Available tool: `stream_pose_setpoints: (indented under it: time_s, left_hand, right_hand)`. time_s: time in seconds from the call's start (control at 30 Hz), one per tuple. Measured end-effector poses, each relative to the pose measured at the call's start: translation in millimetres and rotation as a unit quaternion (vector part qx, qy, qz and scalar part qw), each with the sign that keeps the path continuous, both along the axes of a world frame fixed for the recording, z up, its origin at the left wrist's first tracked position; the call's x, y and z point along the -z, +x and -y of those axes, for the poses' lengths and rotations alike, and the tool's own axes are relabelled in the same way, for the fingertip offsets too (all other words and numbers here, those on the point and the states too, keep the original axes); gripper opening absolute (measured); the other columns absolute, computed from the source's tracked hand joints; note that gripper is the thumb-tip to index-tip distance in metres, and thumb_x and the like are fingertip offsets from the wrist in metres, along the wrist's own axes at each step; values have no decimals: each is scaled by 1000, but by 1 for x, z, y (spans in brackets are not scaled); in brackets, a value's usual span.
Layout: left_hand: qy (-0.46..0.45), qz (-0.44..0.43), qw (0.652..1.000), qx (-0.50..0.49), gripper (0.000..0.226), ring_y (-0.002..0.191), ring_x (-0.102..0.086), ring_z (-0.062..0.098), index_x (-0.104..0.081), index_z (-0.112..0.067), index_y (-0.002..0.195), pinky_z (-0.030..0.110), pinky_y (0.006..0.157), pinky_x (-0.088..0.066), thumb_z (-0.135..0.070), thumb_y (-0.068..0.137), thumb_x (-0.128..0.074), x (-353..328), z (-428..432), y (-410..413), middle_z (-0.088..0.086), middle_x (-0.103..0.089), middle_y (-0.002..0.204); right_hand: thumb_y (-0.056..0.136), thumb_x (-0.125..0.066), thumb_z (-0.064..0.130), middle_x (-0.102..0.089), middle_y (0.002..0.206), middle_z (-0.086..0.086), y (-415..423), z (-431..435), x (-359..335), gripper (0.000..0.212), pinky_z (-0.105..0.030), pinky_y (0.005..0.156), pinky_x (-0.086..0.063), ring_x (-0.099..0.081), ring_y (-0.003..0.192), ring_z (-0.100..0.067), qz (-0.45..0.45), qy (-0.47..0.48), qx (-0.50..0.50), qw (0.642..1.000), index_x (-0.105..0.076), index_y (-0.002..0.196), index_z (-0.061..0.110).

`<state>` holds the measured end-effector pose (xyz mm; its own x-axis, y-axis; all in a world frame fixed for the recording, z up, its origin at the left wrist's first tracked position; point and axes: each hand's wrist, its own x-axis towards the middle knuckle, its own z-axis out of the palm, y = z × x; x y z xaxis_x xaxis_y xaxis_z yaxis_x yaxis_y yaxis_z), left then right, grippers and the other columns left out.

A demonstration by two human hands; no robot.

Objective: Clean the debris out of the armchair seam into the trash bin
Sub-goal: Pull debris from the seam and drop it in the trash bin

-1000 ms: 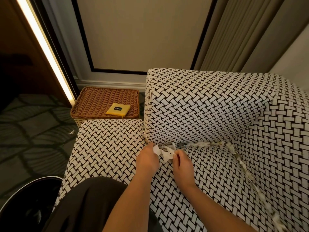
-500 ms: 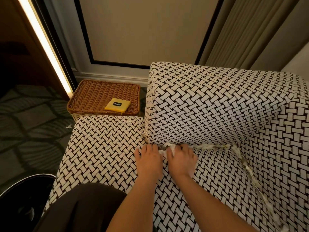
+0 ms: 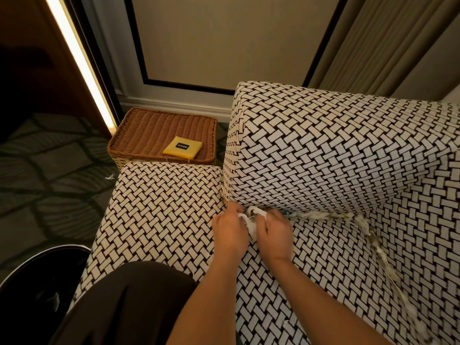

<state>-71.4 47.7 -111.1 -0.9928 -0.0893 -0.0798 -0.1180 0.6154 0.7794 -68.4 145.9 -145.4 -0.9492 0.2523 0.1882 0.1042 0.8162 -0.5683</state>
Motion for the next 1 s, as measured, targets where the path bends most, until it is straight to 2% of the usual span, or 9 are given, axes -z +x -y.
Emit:
stream_pose_setpoints:
  time_s: [0.17, 0.3, 0.43, 0.5, 0.63, 0.73, 0.83, 0.93, 1.0]
  left_hand:
    - [37, 21, 999, -22, 26, 82, -54, 13, -63, -16, 103, 38, 93, -43, -7, 93, -40, -3, -4, 14, 1, -65, 94]
    - [70, 40, 997, -19, 28, 70, -45, 7, -55, -20, 80, 38, 95, -36, -19, 96, -32, -21, -5, 24, -6, -56, 80]
    - [38, 60, 996, -53, 40, 81, -50, 13, -59, -14, 91, 31, 97, -30, -36, 98, -27, -22, -7, 36, -1, -61, 90]
    - [-18, 69, 993, -94, 36, 80, -55, 12, -59, -16, 92, 32, 101, -31, -38, 97, -31, -15, -8, 41, -3, -61, 87]
    - [-64, 74, 984, -146, 11, 87, -49, 8, -52, -22, 98, 31, 106, -31, -29, 94, -44, -12, -13, 52, -9, -53, 93]
    - [-47, 70, 980, -178, 17, 89, -41, 7, -45, -27, 104, 33, 104, -35, -24, 89, -55, -10, -17, 57, -10, -52, 96]
    - [-97, 30, 983, -151, 42, 107, -46, 11, -39, -28, 129, 31, 107, -28, -27, 90, -53, 0, -22, 59, -7, -51, 113]
    - [-129, 13, 978, -163, 45, 122, -42, 18, -41, -24, 132, 35, 109, -26, -27, 89, -54, 4, -25, 62, 2, -48, 129]
    - [-159, 20, 970, -182, 51, 132, -35, 23, -42, -23, 134, 41, 112, -18, -21, 85, -59, 9, -26, 65, 7, -42, 139]
  right_hand:
    - [86, -30, 42, -50, 73, -2, 6, -1, 0, 49, -29, 55, -36, -50, 67, -21, 13, -54, -29, 998, -57, 69, 5]
    - [83, -20, 51, -56, 72, -5, 12, -1, 0, 60, -39, 58, -47, -54, 67, -22, 4, -90, -53, 995, -60, 74, 7]
    - [89, -31, 54, -58, 68, -4, 22, -2, -2, 55, -35, 55, -46, -56, 64, -21, -9, -142, -38, 989, -61, 72, 11]
    - [96, -36, 41, -56, 62, -5, 25, -1, -4, 49, -34, 53, -44, -53, 61, -22, -10, -158, -11, 987, -59, 65, 10]
    - [97, -41, 23, -51, 61, -1, 23, 0, -2, 37, -27, 51, -36, -50, 60, -20, 14, -111, 25, 993, -55, 65, 11]
    - [95, -46, 21, -60, 89, -4, 22, 1, -6, 19, -27, 62, -42, -58, 80, -21, 28, -113, 34, 993, -59, 98, 9]
    - [97, -36, 36, -53, 115, -3, 24, 7, -13, 39, -26, 77, -39, -52, 95, -16, 41, 18, -11, 999, -47, 130, 17]
    - [84, -10, 58, -50, 126, -3, 26, 11, -16, 68, -34, 88, -38, -49, 110, -19, 55, 150, -47, 986, -47, 131, 25]
    - [81, -8, 63, -49, 130, -1, 23, 10, -11, 71, -36, 90, -38, -47, 114, -21, 71, 184, -57, 979, -53, 124, 29]
